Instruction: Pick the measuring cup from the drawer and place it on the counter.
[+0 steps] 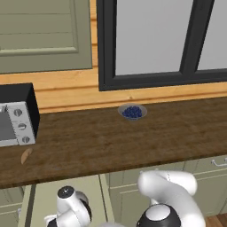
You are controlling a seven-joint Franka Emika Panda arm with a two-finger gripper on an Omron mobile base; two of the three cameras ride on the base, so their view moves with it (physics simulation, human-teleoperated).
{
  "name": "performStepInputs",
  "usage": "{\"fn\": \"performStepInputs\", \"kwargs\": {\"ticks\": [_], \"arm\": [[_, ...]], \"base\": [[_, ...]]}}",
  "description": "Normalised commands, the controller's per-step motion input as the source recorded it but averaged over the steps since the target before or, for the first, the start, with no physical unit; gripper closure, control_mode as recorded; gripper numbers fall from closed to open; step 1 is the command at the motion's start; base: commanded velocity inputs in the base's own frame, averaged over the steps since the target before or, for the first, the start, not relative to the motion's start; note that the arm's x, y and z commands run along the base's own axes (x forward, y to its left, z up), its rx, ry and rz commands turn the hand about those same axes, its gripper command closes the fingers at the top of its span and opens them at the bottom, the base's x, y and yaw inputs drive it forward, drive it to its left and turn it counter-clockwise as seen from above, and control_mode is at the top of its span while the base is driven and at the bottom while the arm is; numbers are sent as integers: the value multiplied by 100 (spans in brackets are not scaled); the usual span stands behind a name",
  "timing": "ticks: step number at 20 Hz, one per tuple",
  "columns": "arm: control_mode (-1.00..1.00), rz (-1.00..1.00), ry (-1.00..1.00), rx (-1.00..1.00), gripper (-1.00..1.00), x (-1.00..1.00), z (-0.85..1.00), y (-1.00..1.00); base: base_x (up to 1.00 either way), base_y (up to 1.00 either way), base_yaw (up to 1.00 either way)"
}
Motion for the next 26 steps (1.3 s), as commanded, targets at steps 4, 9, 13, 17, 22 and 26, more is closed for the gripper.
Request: {"fn": "performStepInputs", "kwargs": {"ticks": [4, 9, 13, 17, 22, 26], "arm": [[-100, 0, 6, 0, 100, 2, -73, 41], [-100, 0, 2, 0, 100, -13, -35, 47], [-100, 0, -1, 0, 100, -89, 15, 73], [-100, 0, -7, 0, 100, -96, 57, 59], [-100, -3, -3, 0, 100, -63, 77, 33], [-100, -6, -6, 0, 100, -49, 99, 6]], "base": [[0, 0, 0], [0, 0, 0], [0, 0, 0], [0, 0, 0], [0, 0, 0], [0, 0, 0]]}}
